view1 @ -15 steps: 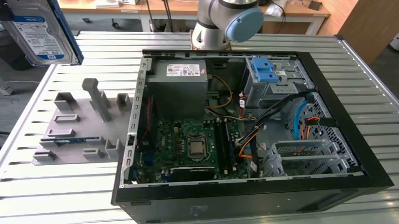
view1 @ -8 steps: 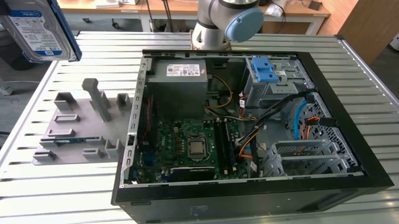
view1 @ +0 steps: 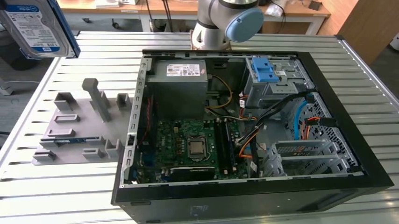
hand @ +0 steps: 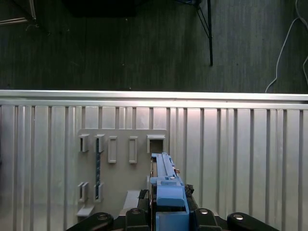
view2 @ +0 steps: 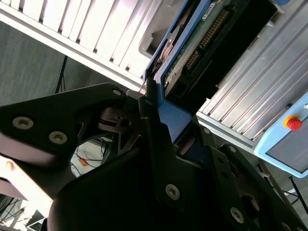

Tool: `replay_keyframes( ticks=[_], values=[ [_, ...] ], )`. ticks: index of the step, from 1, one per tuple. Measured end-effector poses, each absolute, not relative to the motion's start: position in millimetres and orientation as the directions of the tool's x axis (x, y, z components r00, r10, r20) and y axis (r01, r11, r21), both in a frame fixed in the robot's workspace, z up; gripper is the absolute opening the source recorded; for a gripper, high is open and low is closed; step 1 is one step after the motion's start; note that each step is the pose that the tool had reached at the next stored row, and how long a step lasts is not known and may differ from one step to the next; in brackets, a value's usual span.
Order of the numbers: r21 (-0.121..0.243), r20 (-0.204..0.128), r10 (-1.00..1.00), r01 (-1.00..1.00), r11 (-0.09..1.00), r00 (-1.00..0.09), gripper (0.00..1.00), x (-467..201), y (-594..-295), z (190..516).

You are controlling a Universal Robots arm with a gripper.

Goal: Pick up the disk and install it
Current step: 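Pick up the disk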

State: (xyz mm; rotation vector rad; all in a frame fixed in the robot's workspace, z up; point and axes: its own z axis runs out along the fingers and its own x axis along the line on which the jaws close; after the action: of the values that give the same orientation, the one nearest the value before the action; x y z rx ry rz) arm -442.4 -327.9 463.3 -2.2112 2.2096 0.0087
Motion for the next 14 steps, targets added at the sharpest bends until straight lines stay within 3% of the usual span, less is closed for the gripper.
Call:
replay_keyframes(
  ticks=[14],
  values=[
    [-0.009,-0.015,-1.000,-1.000,-0.001,0.001,0.36,-443,-328,479]
  ],
)
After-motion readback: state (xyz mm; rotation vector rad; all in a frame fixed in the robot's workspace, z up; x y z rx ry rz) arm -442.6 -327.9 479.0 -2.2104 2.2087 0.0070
